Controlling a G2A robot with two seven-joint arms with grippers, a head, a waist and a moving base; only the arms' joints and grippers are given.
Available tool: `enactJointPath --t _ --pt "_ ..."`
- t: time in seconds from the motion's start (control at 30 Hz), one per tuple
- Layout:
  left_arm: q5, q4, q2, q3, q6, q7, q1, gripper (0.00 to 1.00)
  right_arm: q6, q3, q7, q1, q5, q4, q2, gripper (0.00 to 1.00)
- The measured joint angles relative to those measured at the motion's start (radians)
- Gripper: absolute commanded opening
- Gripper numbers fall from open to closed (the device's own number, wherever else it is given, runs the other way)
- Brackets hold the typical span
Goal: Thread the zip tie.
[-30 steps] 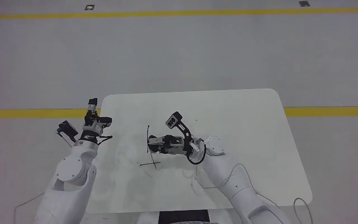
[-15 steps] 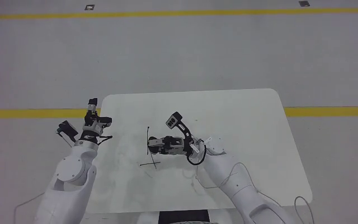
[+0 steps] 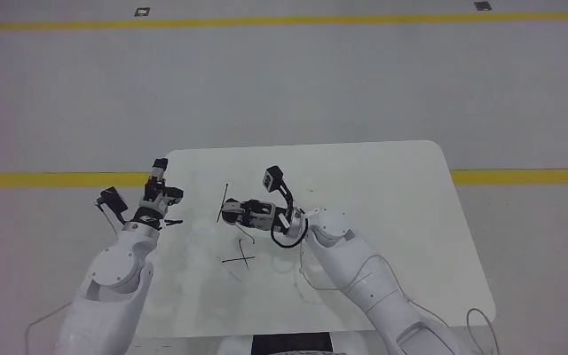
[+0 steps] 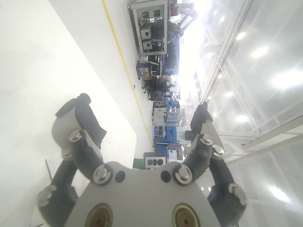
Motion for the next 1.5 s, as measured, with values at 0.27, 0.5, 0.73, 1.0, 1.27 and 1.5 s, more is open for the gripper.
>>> enactJointPath --t 0.27,0.5,0.73,1.0,1.27,1.5 --pt "0.040 -0.005 0.002 -0.009 -0.033 -0.003 -0.001 1.00 0.006 -0.003 -0.017 -0.003 -0.015 -0.009 0.001 0.00" --pt "0.191 -0.012 0.013 -0.047 -0.146 -0.093 0.040 1.00 0.077 -0.016 -0.199 -0.018 -0.171 -0.087 0.013 0.00" --pt "0.466 -0.036 0.029 -0.081 -0.294 -0.151 0.075 1.00 0.142 -0.017 -0.267 -0.021 -0.215 -0.117 0.021 0.00" --pt "0.577 -0.036 0.033 -0.088 -0.324 -0.154 0.078 1.00 0.143 -0.016 -0.265 -0.020 -0.211 -0.117 0.021 0.00" --pt "1.075 -0.083 0.048 -0.087 -0.349 0.067 0.104 1.00 0.240 -0.026 -0.396 -0.036 -0.340 -0.190 0.032 0.00" --pt "1.610 -0.048 0.057 -0.047 -0.349 0.248 0.122 1.00 0.343 -0.026 -0.432 -0.022 -0.379 -0.233 0.037 0.00"
